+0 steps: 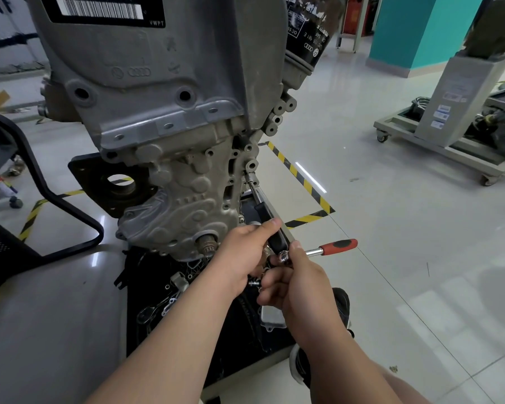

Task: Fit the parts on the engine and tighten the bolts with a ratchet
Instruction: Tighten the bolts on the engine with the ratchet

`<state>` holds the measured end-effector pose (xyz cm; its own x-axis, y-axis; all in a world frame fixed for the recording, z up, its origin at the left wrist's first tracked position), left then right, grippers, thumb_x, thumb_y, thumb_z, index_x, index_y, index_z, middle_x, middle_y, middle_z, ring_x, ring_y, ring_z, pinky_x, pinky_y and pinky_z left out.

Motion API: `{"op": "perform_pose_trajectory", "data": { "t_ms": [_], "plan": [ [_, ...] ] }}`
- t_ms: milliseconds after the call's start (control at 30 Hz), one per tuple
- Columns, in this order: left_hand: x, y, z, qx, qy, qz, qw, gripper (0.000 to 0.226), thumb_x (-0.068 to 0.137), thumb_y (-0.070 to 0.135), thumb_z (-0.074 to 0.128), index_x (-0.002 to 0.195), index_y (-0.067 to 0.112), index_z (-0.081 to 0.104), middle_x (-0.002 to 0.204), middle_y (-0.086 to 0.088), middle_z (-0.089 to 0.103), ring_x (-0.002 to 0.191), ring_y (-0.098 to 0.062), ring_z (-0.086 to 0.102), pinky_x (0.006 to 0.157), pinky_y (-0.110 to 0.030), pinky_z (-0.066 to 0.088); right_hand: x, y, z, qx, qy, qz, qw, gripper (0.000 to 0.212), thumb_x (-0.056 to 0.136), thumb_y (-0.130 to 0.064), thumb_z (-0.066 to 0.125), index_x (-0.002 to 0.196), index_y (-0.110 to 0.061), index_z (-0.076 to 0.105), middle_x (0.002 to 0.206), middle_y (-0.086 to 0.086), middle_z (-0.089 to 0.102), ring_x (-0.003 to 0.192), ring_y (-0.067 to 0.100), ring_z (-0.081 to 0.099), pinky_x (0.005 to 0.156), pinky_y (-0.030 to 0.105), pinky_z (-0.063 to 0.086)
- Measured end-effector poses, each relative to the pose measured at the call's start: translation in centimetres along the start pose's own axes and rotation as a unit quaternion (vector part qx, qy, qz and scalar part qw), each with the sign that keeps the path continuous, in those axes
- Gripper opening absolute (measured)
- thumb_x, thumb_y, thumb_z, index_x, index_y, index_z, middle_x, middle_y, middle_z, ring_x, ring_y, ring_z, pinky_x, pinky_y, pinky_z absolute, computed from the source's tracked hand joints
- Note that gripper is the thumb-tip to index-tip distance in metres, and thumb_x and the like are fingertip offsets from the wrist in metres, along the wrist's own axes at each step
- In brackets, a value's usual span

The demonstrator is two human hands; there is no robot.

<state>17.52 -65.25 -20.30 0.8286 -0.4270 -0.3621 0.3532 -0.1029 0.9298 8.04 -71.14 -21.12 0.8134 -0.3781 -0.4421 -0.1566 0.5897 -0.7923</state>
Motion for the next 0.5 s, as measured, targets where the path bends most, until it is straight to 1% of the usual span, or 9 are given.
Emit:
{"op": "perform_pose_trajectory", "data": {
  "t_ms": [100, 167, 233, 300, 367, 433, 500],
  "plan": [
    [0.0, 0.0, 0.0, -0.007, 0.002, 0.002, 1.0, 0.045, 0.088, 0.038, 0.066, 0.104, -0.004, 0.066, 0.053, 0.0, 0.049, 0.033, -0.008, 0.033, 0.034, -0.012, 0.021, -0.1, 0.1, 0.3, 0.047, -0.013, 0.024, 0.999, 0.05, 0.104, -0.04, 0.038, 0.082, -0.001, 0.061, 0.05, 0.01, 0.056, 0.037, 0.02, 0.045, 0.043, 0.027, 0.048],
    [-0.2, 0.0, 0.0, -0.007, 0.001, 0.003, 1.0, 0.036, 0.088, 0.038, 0.066, 0.096, 0.003, 0.068, 0.049, 0.002, 0.054, 0.031, -0.007, 0.038, 0.034, -0.01, 0.024, -0.2, 0.2, 0.5, 0.091, -0.026, 0.048, 0.994, 0.052, 0.103, -0.041, 0.039, 0.077, -0.002, 0.062, 0.049, 0.008, 0.054, 0.035, 0.018, 0.046, 0.041, 0.026, 0.048],
    [-0.3, 0.0, 0.0, -0.008, 0.004, 0.001, 1.0, 0.031, 0.086, 0.04, 0.068, 0.09, 0.009, 0.067, 0.051, 0.0, 0.057, 0.033, -0.007, 0.044, 0.034, -0.01, 0.026, -0.5, 0.5, 0.9, 0.148, -0.048, 0.084, 0.984, 0.055, 0.102, -0.042, 0.04, 0.072, -0.003, 0.064, 0.048, 0.005, 0.053, 0.034, 0.015, 0.047, 0.039, 0.025, 0.048],
    [-0.2, 0.0, 0.0, -0.006, 0.007, -0.004, 1.0, 0.033, 0.084, 0.043, 0.069, 0.092, 0.01, 0.068, 0.051, 0.0, 0.057, 0.036, -0.008, 0.047, 0.036, -0.012, 0.03, -0.9, 0.7, 1.6, 0.201, -0.073, 0.115, 0.97, 0.061, 0.101, -0.044, 0.041, 0.063, -0.004, 0.068, 0.047, 0.003, 0.051, 0.033, 0.012, 0.047, 0.038, 0.023, 0.047],
    [-0.1, -0.1, -0.1, 0.003, 0.01, -0.009, 1.0, 0.035, 0.083, 0.047, 0.069, 0.091, 0.013, 0.067, 0.049, 0.002, 0.054, 0.038, -0.009, 0.046, 0.041, -0.016, 0.033, -1.1, 0.7, 2.1, 0.244, -0.086, 0.134, 0.957, 0.065, 0.099, -0.047, 0.041, 0.059, -0.005, 0.068, 0.046, 0.0, 0.049, 0.032, 0.01, 0.045, 0.038, 0.021, 0.047],
    [0.0, -0.1, -0.1, 0.01, 0.012, -0.006, 1.0, 0.034, 0.081, 0.05, 0.07, 0.086, 0.016, 0.064, 0.05, 0.001, 0.052, 0.041, -0.012, 0.046, 0.047, -0.021, 0.034, -1.2, 0.6, 2.3, 0.271, -0.092, 0.141, 0.948, 0.065, 0.099, -0.048, 0.04, 0.058, -0.005, 0.067, 0.045, -0.001, 0.046, 0.032, 0.009, 0.042, 0.037, 0.02, 0.045],
    [0.1, -0.1, -0.1, 0.017, 0.014, 0.0, 1.0, 0.034, 0.08, 0.051, 0.07, 0.077, 0.018, 0.062, 0.05, 0.0, 0.052, 0.043, -0.014, 0.045, 0.049, -0.023, 0.033, -1.0, 0.7, 2.1, 0.269, -0.092, 0.141, 0.948, 0.066, 0.099, -0.049, 0.039, 0.058, -0.006, 0.067, 0.045, -0.002, 0.043, 0.032, 0.009, 0.039, 0.037, 0.02, 0.044]
  ]
}}
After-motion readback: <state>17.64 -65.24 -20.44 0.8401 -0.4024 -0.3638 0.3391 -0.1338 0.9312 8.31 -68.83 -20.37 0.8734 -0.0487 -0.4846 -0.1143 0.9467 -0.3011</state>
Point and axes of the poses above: each hand's wrist, its own x-axis towards the middle knuckle, its own z-axis out of the palm, y = z × x, the point moved 8 cm from there along x, towards the middle knuckle
